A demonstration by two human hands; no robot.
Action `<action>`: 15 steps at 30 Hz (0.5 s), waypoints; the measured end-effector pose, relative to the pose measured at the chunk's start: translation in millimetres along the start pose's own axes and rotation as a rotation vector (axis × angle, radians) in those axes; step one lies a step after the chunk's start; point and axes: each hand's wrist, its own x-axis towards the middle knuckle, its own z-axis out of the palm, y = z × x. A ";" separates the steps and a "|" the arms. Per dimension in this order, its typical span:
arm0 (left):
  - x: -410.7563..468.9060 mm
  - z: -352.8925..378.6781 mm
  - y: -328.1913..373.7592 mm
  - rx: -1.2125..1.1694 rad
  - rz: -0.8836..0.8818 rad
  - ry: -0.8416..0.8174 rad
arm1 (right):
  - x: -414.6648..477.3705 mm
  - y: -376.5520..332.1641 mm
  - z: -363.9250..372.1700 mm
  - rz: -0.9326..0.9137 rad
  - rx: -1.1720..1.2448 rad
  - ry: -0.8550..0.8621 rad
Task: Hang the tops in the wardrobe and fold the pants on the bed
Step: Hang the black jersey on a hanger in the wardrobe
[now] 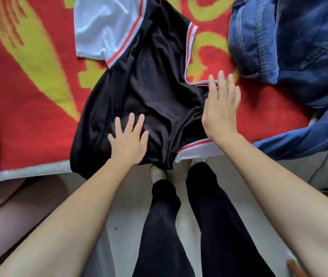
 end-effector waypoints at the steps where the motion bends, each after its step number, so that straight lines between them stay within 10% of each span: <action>1: 0.9 2.8 0.5 0.020 0.002 0.001 | 8.3 7.9 3.3 -0.002 -0.019 -0.016; 9: 1.4 7.8 0.2 0.108 -0.009 0.003 | 18.9 16.7 -6.6 -0.080 0.316 -0.696; 15: 1.8 17.1 7.0 0.117 -0.047 0.053 | 86.5 9.1 -23.1 -0.395 -0.122 -0.172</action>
